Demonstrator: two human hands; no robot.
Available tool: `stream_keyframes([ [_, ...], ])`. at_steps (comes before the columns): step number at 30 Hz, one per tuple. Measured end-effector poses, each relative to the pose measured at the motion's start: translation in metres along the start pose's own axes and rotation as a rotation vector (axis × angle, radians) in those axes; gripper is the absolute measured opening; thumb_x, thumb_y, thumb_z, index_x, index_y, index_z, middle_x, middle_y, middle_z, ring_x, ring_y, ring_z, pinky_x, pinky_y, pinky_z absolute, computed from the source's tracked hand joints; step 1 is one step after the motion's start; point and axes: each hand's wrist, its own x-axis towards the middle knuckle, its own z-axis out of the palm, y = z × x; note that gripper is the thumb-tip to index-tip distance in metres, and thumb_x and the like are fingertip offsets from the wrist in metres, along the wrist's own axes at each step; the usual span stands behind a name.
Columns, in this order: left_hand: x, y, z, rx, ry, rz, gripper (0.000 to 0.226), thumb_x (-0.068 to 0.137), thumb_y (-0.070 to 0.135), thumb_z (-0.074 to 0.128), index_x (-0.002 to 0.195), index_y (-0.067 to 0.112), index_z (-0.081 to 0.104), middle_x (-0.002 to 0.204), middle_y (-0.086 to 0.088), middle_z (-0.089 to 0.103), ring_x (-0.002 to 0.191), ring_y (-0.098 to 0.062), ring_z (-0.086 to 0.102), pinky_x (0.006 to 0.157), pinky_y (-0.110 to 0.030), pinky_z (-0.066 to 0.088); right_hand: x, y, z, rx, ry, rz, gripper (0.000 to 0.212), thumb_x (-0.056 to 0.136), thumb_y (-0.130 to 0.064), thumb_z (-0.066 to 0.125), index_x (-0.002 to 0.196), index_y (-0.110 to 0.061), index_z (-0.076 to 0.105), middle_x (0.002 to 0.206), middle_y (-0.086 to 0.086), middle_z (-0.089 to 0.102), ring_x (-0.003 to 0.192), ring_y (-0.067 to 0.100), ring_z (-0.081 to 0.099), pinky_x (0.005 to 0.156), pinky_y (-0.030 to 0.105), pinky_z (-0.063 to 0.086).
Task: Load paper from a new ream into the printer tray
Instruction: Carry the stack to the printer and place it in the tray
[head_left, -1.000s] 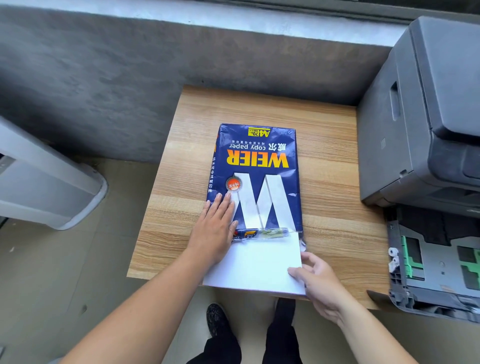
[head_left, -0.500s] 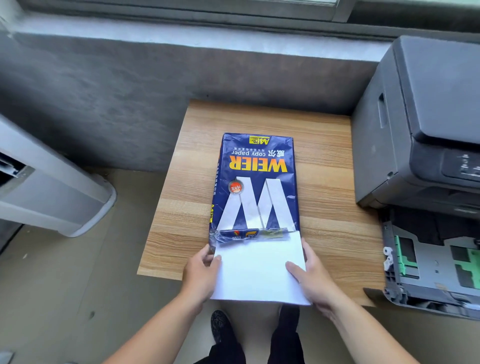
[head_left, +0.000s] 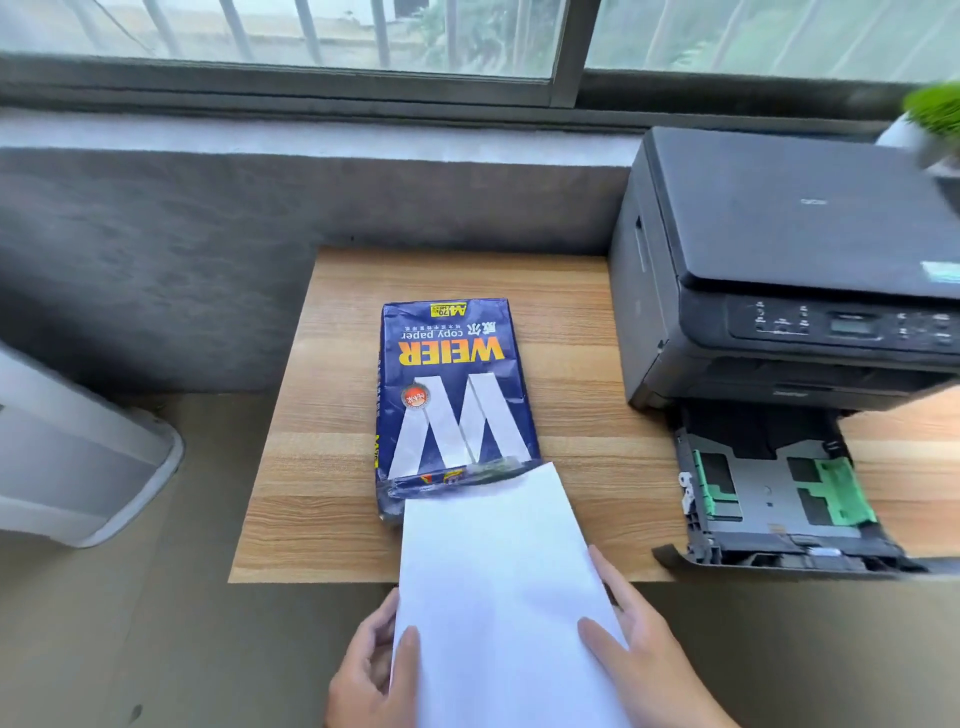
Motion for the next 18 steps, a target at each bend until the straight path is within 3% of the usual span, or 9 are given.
stream_keyframes([
  [2,-0.017,0.007,0.015,-0.096,-0.017,0.028,0.027,0.083,0.003,0.069,0.104,0.020,0.071,0.091,0.004,0.079,0.079,-0.005,0.072,0.067,-0.009,0.052,-0.019,0.001,-0.019,0.022,0.004,-0.036,0.080,0.071,-0.030,0.075,0.143,-0.033,0.043,0.138,-0.018,0.062,0.123,0.010,0.063,0.108,0.043,0.047],
  [4,-0.031,0.016,0.036,-0.151,-0.051,0.060,0.028,0.076,0.014,0.069,0.104,0.019,0.072,0.091,0.000,0.079,0.080,-0.008,0.073,0.067,-0.010,0.052,-0.035,0.001,-0.044,0.068,0.033,-0.084,0.078,0.069,-0.031,0.078,0.141,-0.032,0.046,0.134,-0.016,0.066,0.121,0.013,0.065,0.101,0.036,0.053],
  [7,-0.046,0.021,0.083,-0.177,-0.124,0.060,0.032,0.073,0.016,0.070,0.105,0.018,0.071,0.093,0.001,0.079,0.082,-0.012,0.074,0.065,-0.012,0.053,-0.052,0.000,-0.095,0.116,0.128,-0.153,0.057,0.089,0.000,0.068,0.137,-0.024,0.051,0.126,-0.014,0.071,0.114,0.012,0.069,0.081,0.020,0.058],
  [10,-0.057,0.018,0.153,-0.110,-0.250,0.068,0.037,0.072,0.016,0.069,0.109,0.020,0.069,0.097,0.006,0.078,0.085,-0.014,0.074,0.065,-0.016,0.054,-0.060,0.007,-0.170,0.110,0.213,-0.178,0.060,0.089,0.016,0.053,0.136,-0.020,0.053,0.121,-0.010,0.074,0.108,0.012,0.072,0.075,0.019,0.058],
  [13,-0.069,0.013,0.238,0.049,-0.299,0.222,0.048,0.077,0.012,0.070,0.124,0.022,0.064,0.117,0.012,0.071,0.100,-0.001,0.067,0.080,-0.010,0.049,-0.054,0.015,-0.250,0.108,0.274,-0.187,0.062,0.086,0.014,0.056,0.135,-0.024,0.054,0.122,-0.003,0.074,0.104,0.014,0.074,0.077,0.022,0.058],
  [16,-0.081,0.007,0.323,0.172,-0.318,0.286,0.057,0.081,0.006,0.071,0.135,0.013,0.052,0.137,0.012,0.052,0.120,0.020,0.041,0.095,0.001,0.031,-0.039,0.027,-0.331,0.065,0.313,-0.190,0.062,0.091,0.010,0.056,0.138,-0.030,0.050,0.118,-0.013,0.075,0.108,0.008,0.071,0.090,0.030,0.057],
  [18,-0.083,0.005,0.366,0.238,-0.332,0.313,0.058,0.083,0.005,0.070,0.137,0.007,0.048,0.145,0.005,0.045,0.125,0.019,0.037,0.098,0.003,0.024,-0.026,0.031,-0.369,-0.013,0.298,-0.164,0.066,0.093,0.007,0.057,0.140,-0.037,0.046,0.121,-0.021,0.072,0.116,0.006,0.066,0.102,0.032,0.051],
])
